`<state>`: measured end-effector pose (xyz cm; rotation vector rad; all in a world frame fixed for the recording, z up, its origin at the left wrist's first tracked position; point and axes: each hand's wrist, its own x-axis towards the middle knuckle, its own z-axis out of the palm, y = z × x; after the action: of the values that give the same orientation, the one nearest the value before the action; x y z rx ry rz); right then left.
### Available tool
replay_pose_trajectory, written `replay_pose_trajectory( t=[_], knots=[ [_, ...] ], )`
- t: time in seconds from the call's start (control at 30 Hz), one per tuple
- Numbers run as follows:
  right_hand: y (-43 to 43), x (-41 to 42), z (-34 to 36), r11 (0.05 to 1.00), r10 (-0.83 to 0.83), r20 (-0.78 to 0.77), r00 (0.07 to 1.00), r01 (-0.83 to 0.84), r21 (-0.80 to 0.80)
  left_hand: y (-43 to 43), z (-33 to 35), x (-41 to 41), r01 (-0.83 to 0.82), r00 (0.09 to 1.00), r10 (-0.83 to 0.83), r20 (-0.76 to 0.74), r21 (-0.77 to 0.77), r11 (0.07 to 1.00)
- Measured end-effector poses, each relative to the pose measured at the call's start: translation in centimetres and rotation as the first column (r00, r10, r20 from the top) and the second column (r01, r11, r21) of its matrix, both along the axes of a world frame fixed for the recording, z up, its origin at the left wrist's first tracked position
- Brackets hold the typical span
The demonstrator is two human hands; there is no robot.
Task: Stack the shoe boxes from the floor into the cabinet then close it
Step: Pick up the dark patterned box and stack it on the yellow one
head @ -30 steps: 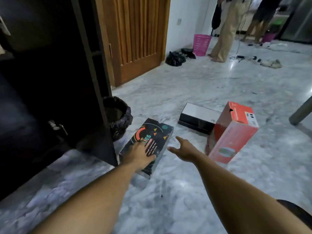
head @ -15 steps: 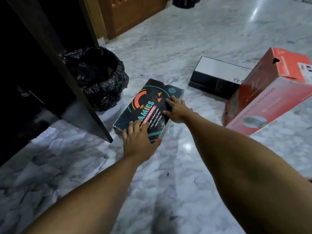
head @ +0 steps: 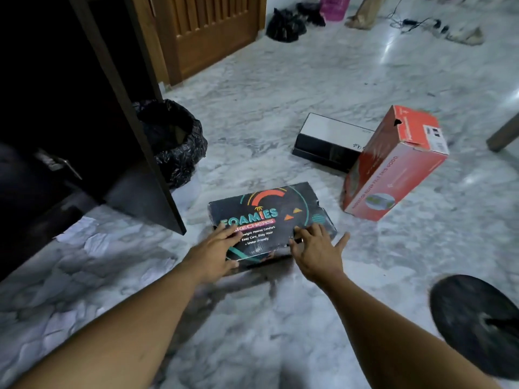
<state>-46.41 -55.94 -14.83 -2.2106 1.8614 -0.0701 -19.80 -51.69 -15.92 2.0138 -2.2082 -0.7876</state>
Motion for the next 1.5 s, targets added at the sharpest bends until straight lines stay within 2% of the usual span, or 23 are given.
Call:
replay_pose_trajectory(
  t=[0.1, 0.2, 0.4, 0.5, 0.6, 0.67, 0.77, 0.83, 0.93, 1.1, 1.27, 1.5],
  knots=[
    [5.4, -1.4, -0.5, 0.996, -0.081, 0.071, 0.994, 0.084, -0.032, 1.8, -0.2, 0.4, 0.044, 0.999, -0.044, -0.002, -0.017, 0.999],
    [8.3, -2.5, -1.5, 0.995, -0.072, 0.068, 0.995, 0.076, -0.065, 3.7, -0.3, 0.1, 0.057, 0.998, -0.058, -0.016, -0.072, 0.996],
    [6.6, -4.7, -1.1, 0.99, 0.073, 0.143, 0.987, -0.053, -0.134, 3.5, 0.0, -0.5, 0.029, 0.997, -0.032, -0.07, -0.041, 0.999],
    [5.0, -5.6, -0.6, 0.989, 0.05, 0.248, 0.967, -0.013, -0.148, 3.1, -0.2, -0.6, 0.005, 0.996, -0.01, -0.092, -0.058, 0.998],
    [2.9, -7.0, -0.6, 0.988, -0.103, 0.46, 0.882, 0.143, -0.054, 3.1, -1.1, -0.4, -0.069, 0.992, 0.054, -0.117, -0.122, 0.99],
    [1.4, -7.8, -1.2, 0.98, -0.195, 0.546, 0.815, 0.188, 0.068, 3.0, -1.7, -0.2, -0.166, 0.975, 0.138, -0.176, -0.154, 0.974],
    [-0.4, -8.3, -1.8, 0.956, -0.272, 0.622, 0.734, 0.132, 0.262, 2.3, -2.3, 0.2, -0.344, 0.898, 0.308, -0.313, -0.066, 0.937],
    [-0.7, -8.0, -2.0, 0.952, -0.255, 0.683, 0.684, 0.055, 0.301, 1.6, -2.7, 0.3, -0.387, 0.839, 0.365, -0.404, 0.031, 0.922],
    [-0.3, -7.4, -2.3, 0.969, -0.214, 0.717, 0.664, 0.049, 0.244, 1.0, -3.4, 0.4, -0.387, 0.8, 0.4, -0.447, 0.125, 0.914],
    [1.3, -6.6, -1.1, 0.978, -0.203, 0.736, 0.646, 0.099, 0.183, 1.5, -2.1, 0.2, -0.415, 0.78, 0.391, -0.488, 0.063, 0.907],
    [2.6, -6.2, 4.2, 0.989, -0.149, 0.769, 0.622, 0.105, 0.106, 2.3, 3.7, 0.6, -0.432, 0.775, 0.357, -0.522, -0.025, 0.902],
    [6.4, -5.7, 15.2, 0.98, -0.004, 0.783, 0.622, 0.159, -0.122, 5.3, 15.1, 0.6, -0.472, 0.747, 0.266, -0.609, -0.204, 0.858]
  ],
)
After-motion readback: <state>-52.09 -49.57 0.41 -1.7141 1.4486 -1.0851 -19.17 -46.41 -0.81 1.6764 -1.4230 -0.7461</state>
